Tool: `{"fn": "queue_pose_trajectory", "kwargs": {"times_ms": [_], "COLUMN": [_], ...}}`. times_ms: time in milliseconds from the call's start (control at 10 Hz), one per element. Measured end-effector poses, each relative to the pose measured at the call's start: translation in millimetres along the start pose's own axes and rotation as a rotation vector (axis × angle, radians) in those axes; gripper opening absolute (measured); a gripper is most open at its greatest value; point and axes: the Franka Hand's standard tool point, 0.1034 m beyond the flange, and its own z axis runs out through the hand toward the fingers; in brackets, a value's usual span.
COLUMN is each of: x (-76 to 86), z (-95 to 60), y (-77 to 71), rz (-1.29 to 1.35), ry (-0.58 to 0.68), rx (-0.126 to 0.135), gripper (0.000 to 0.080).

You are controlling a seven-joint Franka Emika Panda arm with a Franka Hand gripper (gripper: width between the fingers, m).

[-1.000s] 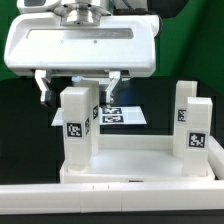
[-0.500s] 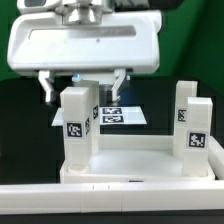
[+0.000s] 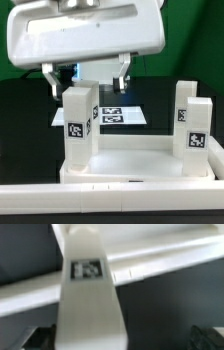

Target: Assemble desk

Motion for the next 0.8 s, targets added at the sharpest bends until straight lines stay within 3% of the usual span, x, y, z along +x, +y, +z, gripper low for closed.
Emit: {"fn": "queue_pose_trajectory", "kwargs": {"times_ms": [200,400,500,800], "x": [-4.2,-3.2,7.2,8.7], "z": [-0.5,-6.9,-6.5,8.4], "y": [10.8,8.7,6.2,15.9], "rz": [-0.01,-0.004,-0.009,-0.027], "ry": [-0.161,-0.31,-0.306,-0.263], "rx": [0.008,0.013,0.013,-0.012], "gripper": [0.0649,0.0649,0.0649,0.0649]}}
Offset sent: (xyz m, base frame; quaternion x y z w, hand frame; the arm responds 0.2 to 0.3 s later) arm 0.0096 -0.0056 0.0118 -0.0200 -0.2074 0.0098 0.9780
